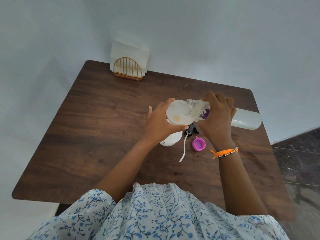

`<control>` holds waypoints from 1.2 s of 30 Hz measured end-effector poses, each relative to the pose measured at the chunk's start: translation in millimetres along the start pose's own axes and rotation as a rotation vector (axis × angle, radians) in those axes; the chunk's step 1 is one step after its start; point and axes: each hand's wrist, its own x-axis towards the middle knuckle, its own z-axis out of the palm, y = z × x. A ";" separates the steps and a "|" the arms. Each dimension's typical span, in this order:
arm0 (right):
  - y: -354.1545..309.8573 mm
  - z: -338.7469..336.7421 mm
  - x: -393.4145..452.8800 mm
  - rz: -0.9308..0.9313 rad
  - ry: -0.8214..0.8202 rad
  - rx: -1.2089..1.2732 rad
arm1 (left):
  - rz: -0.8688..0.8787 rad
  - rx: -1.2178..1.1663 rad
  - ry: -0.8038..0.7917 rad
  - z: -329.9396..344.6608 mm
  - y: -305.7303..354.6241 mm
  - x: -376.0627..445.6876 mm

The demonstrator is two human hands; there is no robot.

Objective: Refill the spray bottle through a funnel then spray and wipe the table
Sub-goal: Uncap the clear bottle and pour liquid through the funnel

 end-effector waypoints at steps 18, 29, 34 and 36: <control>-0.1 -1.5 0.4 0.003 -0.001 -0.005 | -0.015 0.005 -0.008 0.0 1.5 -0.6; 0.3 -1.2 0.2 -0.004 0.003 -0.006 | -0.013 0.007 -0.005 -0.7 2.7 -1.0; 0.4 -1.6 0.8 -0.002 -0.007 -0.015 | -0.011 0.001 0.000 -0.2 2.5 -1.3; 0.1 -1.6 0.2 -0.003 -0.008 -0.014 | -0.010 0.002 0.001 0.0 2.1 -1.1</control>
